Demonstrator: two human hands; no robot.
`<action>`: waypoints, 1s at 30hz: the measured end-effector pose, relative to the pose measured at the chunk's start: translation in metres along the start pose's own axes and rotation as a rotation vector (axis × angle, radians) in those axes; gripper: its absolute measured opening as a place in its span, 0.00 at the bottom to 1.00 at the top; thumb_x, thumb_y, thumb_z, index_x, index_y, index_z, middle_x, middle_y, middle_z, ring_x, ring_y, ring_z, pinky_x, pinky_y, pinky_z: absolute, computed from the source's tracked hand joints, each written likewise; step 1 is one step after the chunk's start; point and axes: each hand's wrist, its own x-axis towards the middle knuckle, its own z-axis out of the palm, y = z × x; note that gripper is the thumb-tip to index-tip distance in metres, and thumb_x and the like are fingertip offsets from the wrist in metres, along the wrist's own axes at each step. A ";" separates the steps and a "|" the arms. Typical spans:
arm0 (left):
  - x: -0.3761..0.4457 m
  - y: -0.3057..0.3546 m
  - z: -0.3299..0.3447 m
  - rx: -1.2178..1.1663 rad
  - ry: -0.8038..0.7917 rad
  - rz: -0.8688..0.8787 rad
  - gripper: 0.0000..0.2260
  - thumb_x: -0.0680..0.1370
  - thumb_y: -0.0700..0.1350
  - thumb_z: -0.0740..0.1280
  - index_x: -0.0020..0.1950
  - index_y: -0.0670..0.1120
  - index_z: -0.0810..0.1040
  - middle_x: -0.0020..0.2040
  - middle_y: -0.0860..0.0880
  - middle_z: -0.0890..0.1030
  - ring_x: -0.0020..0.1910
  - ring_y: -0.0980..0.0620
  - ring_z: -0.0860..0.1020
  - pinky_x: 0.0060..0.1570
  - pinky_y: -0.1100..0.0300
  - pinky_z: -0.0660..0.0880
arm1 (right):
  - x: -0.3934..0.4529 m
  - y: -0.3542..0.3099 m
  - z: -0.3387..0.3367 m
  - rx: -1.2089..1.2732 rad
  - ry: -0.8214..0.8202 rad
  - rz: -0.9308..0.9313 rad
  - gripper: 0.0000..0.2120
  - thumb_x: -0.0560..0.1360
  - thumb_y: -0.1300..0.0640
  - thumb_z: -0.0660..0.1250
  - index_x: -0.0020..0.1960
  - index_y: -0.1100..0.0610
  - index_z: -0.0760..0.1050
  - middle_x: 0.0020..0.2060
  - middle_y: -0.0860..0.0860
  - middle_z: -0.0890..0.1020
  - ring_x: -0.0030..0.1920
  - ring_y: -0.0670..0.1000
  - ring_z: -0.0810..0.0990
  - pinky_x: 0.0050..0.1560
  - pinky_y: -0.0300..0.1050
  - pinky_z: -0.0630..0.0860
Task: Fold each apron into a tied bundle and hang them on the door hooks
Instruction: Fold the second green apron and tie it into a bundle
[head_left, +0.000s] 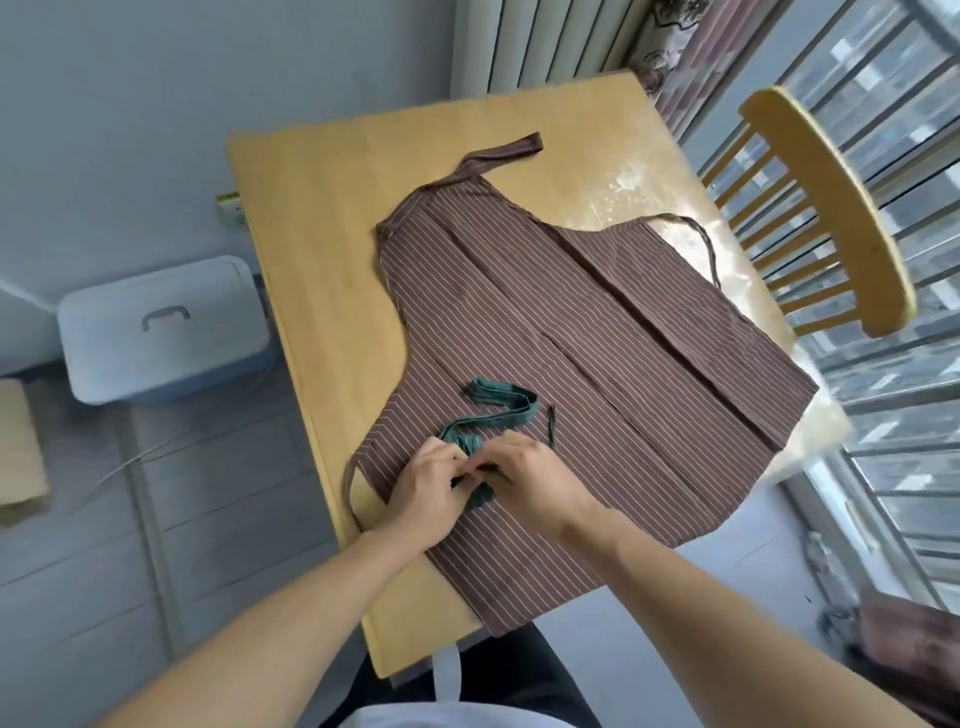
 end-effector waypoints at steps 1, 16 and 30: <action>0.001 0.001 0.001 -0.004 0.014 -0.014 0.08 0.80 0.45 0.69 0.46 0.42 0.84 0.41 0.54 0.77 0.48 0.54 0.72 0.49 0.59 0.73 | 0.000 0.002 -0.004 0.079 0.039 0.024 0.11 0.78 0.65 0.68 0.56 0.54 0.82 0.49 0.46 0.84 0.49 0.42 0.80 0.52 0.34 0.76; -0.003 -0.005 -0.012 -0.038 0.065 -0.033 0.13 0.83 0.51 0.63 0.55 0.46 0.85 0.43 0.54 0.81 0.41 0.58 0.78 0.42 0.62 0.75 | -0.023 0.013 0.005 0.164 0.027 0.480 0.06 0.78 0.49 0.72 0.47 0.51 0.83 0.37 0.47 0.86 0.36 0.46 0.83 0.39 0.46 0.82; -0.012 -0.007 -0.020 -0.091 0.027 -0.111 0.14 0.86 0.49 0.55 0.56 0.47 0.79 0.44 0.56 0.79 0.42 0.60 0.77 0.42 0.63 0.70 | -0.001 -0.013 0.043 0.020 0.229 0.348 0.04 0.76 0.58 0.74 0.50 0.53 0.84 0.45 0.46 0.84 0.46 0.46 0.79 0.51 0.44 0.79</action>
